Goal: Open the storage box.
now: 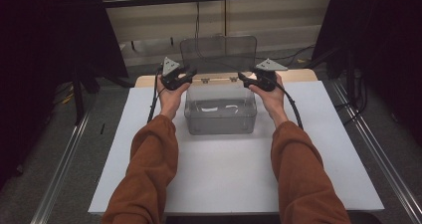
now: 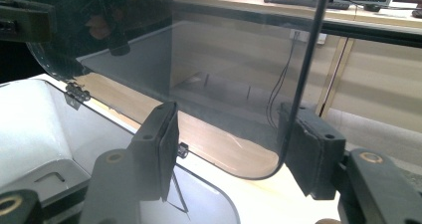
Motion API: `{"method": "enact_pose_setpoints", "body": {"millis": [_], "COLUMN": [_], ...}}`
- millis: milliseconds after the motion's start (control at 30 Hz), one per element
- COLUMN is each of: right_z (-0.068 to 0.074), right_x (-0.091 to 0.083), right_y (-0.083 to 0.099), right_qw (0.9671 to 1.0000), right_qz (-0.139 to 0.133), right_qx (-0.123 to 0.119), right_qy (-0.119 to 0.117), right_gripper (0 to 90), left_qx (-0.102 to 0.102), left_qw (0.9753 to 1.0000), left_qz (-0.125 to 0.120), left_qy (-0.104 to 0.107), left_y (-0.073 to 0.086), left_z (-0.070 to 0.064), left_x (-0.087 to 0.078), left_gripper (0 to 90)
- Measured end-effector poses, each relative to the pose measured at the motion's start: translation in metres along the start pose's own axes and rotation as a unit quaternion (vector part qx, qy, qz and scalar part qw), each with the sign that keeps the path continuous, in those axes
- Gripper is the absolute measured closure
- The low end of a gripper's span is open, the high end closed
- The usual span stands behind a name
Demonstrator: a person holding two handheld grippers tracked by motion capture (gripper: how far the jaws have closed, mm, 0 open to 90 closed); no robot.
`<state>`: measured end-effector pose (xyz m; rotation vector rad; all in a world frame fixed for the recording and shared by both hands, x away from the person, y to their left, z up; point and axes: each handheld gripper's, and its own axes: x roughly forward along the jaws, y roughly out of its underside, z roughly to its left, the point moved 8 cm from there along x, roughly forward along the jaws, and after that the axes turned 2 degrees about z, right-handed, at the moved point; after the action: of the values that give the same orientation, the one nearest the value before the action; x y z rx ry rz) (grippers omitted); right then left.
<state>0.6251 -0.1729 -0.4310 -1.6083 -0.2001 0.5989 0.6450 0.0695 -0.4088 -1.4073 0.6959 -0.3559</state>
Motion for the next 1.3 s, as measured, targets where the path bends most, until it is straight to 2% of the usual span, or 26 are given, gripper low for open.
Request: {"method": "enact_pose_setpoints", "body": {"millis": [133,233,333,433,567,600,700,767,967,1033,1100,1133,1300], "right_z": [0.002,-0.001,-0.001,-0.001,-0.001,-0.001,-0.001,-0.001,-0.001,-0.001,0.000,-0.001,0.000], "right_x": [0.001,0.001,0.003,0.005,0.007,0.007,0.009,0.010,0.011,0.012,0.013,0.013,0.016], "right_y": [0.000,-0.001,-0.001,-0.001,-0.002,-0.002,-0.002,-0.003,-0.003,-0.003,-0.003,-0.003,-0.002], "right_qw": [1.0000,1.0000,0.9999,0.9998,0.9998,0.9997,0.9995,0.9995,0.9994,0.9995,0.9992,0.9991,0.9992], "right_qz": [-0.001,-0.007,-0.007,-0.010,-0.003,-0.004,-0.005,-0.003,-0.002,-0.002,-0.007,-0.009,-0.008], "right_qx": [-0.003,0.005,0.008,0.018,0.017,0.019,0.026,0.028,0.032,0.030,0.039,0.041,0.039], "right_qy": [-0.001,-0.002,0.005,0.009,0.014,0.014,0.016,0.015,0.014,0.013,0.005,0.002,0.003], "right_gripper": [45.7,50.6,50.4,51.1,50.2,49.6,48.5,47.8,46.6,46.0,43.7,43.8,39.5], "left_qx": [-0.003,-0.007,-0.003,-0.012,-0.019,-0.028,-0.018,-0.026,-0.028,-0.019,-0.031,-0.025,-0.032], "left_qw": [1.0000,1.0000,1.0000,0.9999,0.9998,0.9996,0.9998,0.9996,0.9996,0.9997,0.9994,0.9995,0.9994], "left_qz": [-0.001,-0.001,0.001,0.003,0.003,0.001,0.006,0.004,0.008,0.013,0.009,0.015,0.012], "left_qy": [-0.001,-0.002,-0.007,-0.006,0.001,0.003,0.004,0.005,0.002,0.005,0.010,0.011,0.009], "left_y": [0.000,0.000,0.001,0.001,0.002,0.002,0.003,0.003,0.008,0.010,0.012,0.014,0.014], "left_z": [0.001,0.001,0.000,0.000,-0.001,-0.002,-0.004,-0.004,-0.003,-0.002,-0.002,-0.002,-0.004], "left_x": [0.000,0.001,0.003,0.003,0.004,0.005,0.007,0.007,0.011,0.012,0.013,0.013,0.015], "left_gripper": [60.9,60.7,60.4,58.8,55.0,54.1,47.2,47.0,46.4,46.2,46.1,45.8,40.1]}}
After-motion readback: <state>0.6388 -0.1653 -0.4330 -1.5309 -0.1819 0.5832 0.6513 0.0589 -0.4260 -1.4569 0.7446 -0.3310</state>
